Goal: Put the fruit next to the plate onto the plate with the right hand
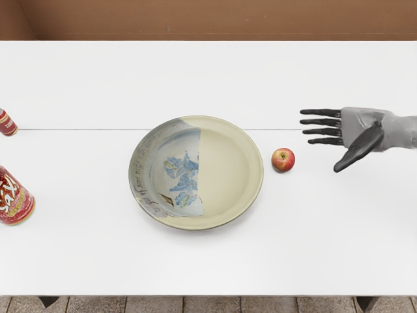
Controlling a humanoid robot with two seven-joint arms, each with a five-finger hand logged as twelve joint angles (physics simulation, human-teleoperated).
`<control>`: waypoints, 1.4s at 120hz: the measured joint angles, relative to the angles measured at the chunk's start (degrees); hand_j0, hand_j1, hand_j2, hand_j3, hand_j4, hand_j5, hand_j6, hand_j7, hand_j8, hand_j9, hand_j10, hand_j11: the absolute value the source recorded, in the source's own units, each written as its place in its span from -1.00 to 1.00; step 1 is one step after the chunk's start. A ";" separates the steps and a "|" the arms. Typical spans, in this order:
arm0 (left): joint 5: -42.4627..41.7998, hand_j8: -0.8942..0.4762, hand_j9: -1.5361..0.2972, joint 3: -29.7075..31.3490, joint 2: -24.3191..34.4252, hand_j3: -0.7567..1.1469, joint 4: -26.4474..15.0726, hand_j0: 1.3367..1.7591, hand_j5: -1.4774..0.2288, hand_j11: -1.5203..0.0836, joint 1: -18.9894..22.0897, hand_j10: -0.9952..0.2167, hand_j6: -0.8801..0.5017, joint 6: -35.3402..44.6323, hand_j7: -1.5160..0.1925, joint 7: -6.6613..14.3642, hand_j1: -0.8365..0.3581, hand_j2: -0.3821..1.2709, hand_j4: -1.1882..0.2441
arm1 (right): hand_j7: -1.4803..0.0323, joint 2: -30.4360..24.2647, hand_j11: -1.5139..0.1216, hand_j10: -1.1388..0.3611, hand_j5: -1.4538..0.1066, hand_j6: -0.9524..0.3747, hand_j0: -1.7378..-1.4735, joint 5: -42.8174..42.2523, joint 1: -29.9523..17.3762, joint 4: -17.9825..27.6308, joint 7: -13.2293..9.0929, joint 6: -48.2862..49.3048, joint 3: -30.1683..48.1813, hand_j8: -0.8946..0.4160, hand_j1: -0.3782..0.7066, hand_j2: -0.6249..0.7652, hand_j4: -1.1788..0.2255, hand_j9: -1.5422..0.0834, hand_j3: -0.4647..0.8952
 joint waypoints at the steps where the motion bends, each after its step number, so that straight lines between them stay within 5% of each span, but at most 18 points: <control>1: 0.00 -0.03 0.35 0.00 0.00 -0.21 0.00 0.52 0.38 0.52 0.00 0.26 -0.06 0.00 0.42 0.00 0.52 -0.48 0.34 | 0.90 0.10 0.79 0.47 0.80 0.38 -0.40 -0.04 0.07 0.02 -0.03 0.00 0.00 0.31 -0.87 -0.11 0.63 0.84 -0.32; 23: 0.00 -0.03 0.35 0.00 0.00 -0.21 0.00 0.52 0.38 0.52 0.00 0.26 -0.06 0.00 0.42 0.00 0.52 -0.48 0.34 | 0.89 5.02 0.79 0.47 0.80 0.38 -0.40 -5.69 4.92 2.49 -4.35 0.00 0.31 0.31 -0.87 -0.11 0.63 0.84 -0.32; 44: 0.00 -0.03 0.35 0.01 0.00 -0.21 0.00 0.52 0.38 0.52 0.00 0.26 -0.06 0.00 0.42 0.00 0.52 -0.48 0.34 | 0.89 7.47 0.79 0.46 0.79 0.37 -0.40 -31.01 9.92 6.61 -7.39 -9.51 0.23 0.30 -0.86 -0.11 0.62 0.83 -0.32; 59: 0.00 -0.03 0.35 0.01 0.00 -0.21 0.00 0.52 0.38 0.52 0.00 0.26 -0.06 0.02 0.42 0.00 0.52 -0.48 0.34 | 0.90 11.09 0.80 0.47 0.81 0.38 -0.40 -47.84 8.21 8.72 -7.54 -24.82 -2.38 0.31 -0.87 -0.11 0.63 0.84 -0.32; 78: 0.00 -0.03 0.35 0.01 0.00 -0.21 0.00 0.52 0.38 0.52 0.00 0.26 -0.06 0.00 0.42 0.00 0.52 -0.48 0.34 | 0.90 15.97 0.80 0.47 0.81 0.38 -0.40 -58.73 3.09 9.38 -7.63 -35.77 -4.60 0.31 -0.87 -0.11 0.63 0.84 -0.32; 131: 0.00 -0.03 0.35 0.01 0.00 -0.21 0.00 0.52 0.38 0.52 0.00 0.26 -0.06 0.00 0.42 0.00 0.52 -0.48 0.34 | 0.39 19.96 0.33 0.07 0.31 -0.07 -0.40 -63.53 -3.71 10.11 -6.73 -45.06 -6.29 -0.14 -0.22 -0.19 0.20 0.37 -0.32; 168: 0.00 -0.03 0.35 0.01 0.00 -0.21 0.00 0.52 0.38 0.52 0.00 0.26 -0.06 -0.01 0.42 0.00 0.52 -0.48 0.34 | 0.25 20.52 0.19 -0.04 0.17 -0.19 -0.40 -63.62 -3.69 11.00 -6.80 -45.28 -6.60 -0.27 -0.04 -0.19 0.09 0.24 -0.32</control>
